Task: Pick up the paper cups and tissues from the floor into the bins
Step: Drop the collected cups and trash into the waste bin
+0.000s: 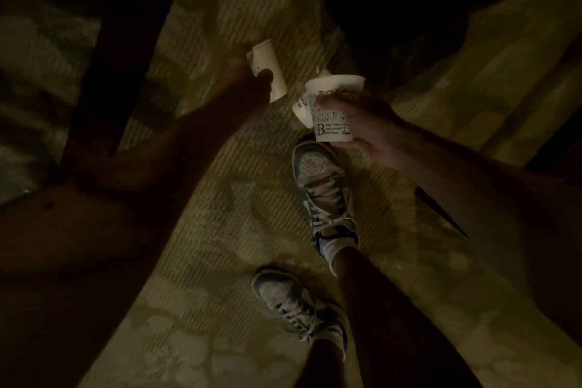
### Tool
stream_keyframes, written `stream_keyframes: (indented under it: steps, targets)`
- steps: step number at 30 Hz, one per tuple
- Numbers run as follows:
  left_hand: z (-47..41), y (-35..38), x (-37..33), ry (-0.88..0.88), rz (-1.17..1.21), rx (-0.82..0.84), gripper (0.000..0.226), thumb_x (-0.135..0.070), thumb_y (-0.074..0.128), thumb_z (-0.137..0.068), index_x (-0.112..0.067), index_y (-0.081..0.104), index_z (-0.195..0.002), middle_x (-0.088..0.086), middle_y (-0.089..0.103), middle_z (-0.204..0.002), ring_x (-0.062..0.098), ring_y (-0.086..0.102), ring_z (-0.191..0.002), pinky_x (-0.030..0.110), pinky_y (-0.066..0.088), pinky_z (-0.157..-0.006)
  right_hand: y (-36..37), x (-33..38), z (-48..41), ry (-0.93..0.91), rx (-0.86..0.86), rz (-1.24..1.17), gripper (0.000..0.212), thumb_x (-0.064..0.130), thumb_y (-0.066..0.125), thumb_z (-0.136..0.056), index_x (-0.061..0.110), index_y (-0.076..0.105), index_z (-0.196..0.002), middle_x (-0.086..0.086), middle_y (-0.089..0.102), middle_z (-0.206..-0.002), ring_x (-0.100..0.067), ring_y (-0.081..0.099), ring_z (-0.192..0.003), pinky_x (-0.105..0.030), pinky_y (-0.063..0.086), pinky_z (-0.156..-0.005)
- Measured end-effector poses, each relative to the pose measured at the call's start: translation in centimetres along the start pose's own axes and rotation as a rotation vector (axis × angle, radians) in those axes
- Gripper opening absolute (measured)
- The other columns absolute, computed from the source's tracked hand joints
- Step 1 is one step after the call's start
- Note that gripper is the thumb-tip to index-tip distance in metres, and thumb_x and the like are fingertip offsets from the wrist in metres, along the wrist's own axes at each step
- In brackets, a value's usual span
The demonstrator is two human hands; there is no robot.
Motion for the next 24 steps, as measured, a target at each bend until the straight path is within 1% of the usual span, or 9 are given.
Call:
stream_keyframes:
  steps: [2,4,5,7,10,14,17,21,24]
  targets:
    - [-1.3,0.2,0.1,0.022,-0.085,-0.018,0.067,-0.030,0.050,-0.102,-0.030,0.009,-0.156,0.007,0.024,-0.159,0.025,0.039,-0.137,0.015,0.046,-0.084,-0.5,-0.5,-1.1,0.009,-0.012,0.041,0.049,0.036,0.078,-0.078,0.021,0.060,-0.120,-0.001,0.070,-0.111,-0.016,0.066,-0.102,-0.037,0.058,-0.083]
    - [-2.1,0.4,0.6,0.009,-0.192,-0.022,0.070,-0.032,0.050,-0.101,-0.027,0.007,-0.157,0.007,0.020,-0.161,0.027,0.032,-0.142,0.036,0.036,-0.109,-0.9,-0.9,-1.9,0.010,-0.022,0.061,0.058,0.036,0.080,-0.076,0.018,0.057,-0.126,-0.002,0.068,-0.115,-0.019,0.064,-0.107,-0.042,0.056,-0.090]
    - [-2.1,0.5,1.1,-0.004,-0.242,-0.026,0.069,-0.034,0.049,-0.102,-0.024,0.009,-0.157,0.008,0.022,-0.160,0.027,0.031,-0.143,0.040,0.031,-0.113,-1.1,-1.0,-2.2,0.002,-0.024,0.057,0.060,0.034,0.081,-0.075,0.018,0.056,-0.128,-0.002,0.068,-0.116,-0.019,0.064,-0.108,-0.044,0.055,-0.092]
    - [-1.5,0.3,1.4,0.011,-0.241,-0.049,0.059,-0.037,0.045,-0.102,-0.019,0.023,-0.153,0.009,0.036,-0.153,0.025,0.040,-0.137,0.038,0.035,-0.110,-1.1,-0.7,-2.3,-0.020,-0.022,0.048,0.056,0.032,0.081,-0.076,0.019,0.058,-0.125,-0.002,0.069,-0.116,-0.018,0.064,-0.108,-0.044,0.054,-0.093]
    - [1.0,-0.4,1.1,0.073,-0.271,-0.087,0.044,-0.042,0.043,-0.103,-0.014,0.046,-0.136,0.008,0.056,-0.127,0.018,0.055,-0.108,0.028,0.041,-0.084,-1.1,-0.2,-0.2,-0.032,-0.022,0.008,0.038,0.031,0.079,-0.078,0.023,0.063,-0.110,0.000,0.072,-0.110,-0.015,0.068,-0.103,-0.040,0.056,-0.089]
    - [6.3,-0.9,0.2,0.066,-0.319,-0.012,0.043,-0.048,0.035,-0.103,-0.013,0.057,-0.114,0.002,0.059,-0.094,0.019,0.061,-0.089,0.031,0.048,-0.070,-0.4,0.1,5.4,0.008,-0.011,-0.056,0.025,0.031,0.078,-0.079,0.020,0.065,-0.097,-0.004,0.076,-0.099,-0.015,0.073,-0.088,-0.032,0.059,-0.075]
    - [11.5,-2.4,-1.4,0.090,-0.361,0.007,0.046,-0.048,0.036,-0.103,-0.009,0.056,-0.116,0.012,0.064,-0.104,0.026,0.063,-0.093,0.037,0.051,-0.082,0.4,1.1,11.1,0.015,-0.016,-0.099,0.034,0.035,0.078,-0.078,0.014,0.066,-0.103,-0.005,0.076,-0.094,-0.017,0.074,-0.084,-0.032,0.059,-0.071]
    - [19.8,-7.5,-4.3,0.142,-0.336,-0.070,0.049,-0.052,0.041,-0.100,-0.012,0.055,-0.125,0.012,0.062,-0.117,0.025,0.057,-0.099,0.031,0.037,-0.079,1.9,3.0,20.3,-0.030,-0.068,-0.209,0.039,0.035,0.078,-0.079,0.014,0.068,-0.109,-0.005,0.076,-0.096,-0.019,0.074,-0.084,-0.030,0.059,-0.063]
    - [27.4,-13.2,-7.1,0.164,-0.311,-0.118,0.053,-0.058,0.042,-0.097,-0.017,0.057,-0.128,0.013,0.061,-0.125,0.033,0.056,-0.113,0.034,0.038,-0.084,2.9,4.7,29.4,-0.110,-0.111,-0.275,0.042,0.030,0.079,-0.079,0.009,0.066,-0.114,-0.008,0.075,-0.099,-0.023,0.074,-0.088,-0.039,0.060,-0.076]
Point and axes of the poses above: each hand's wrist, its own z-axis away from the middle knuckle, its own y-axis out of the palm, x = y × z, the point moved 9 cm from there along -z, towards the middle knuckle
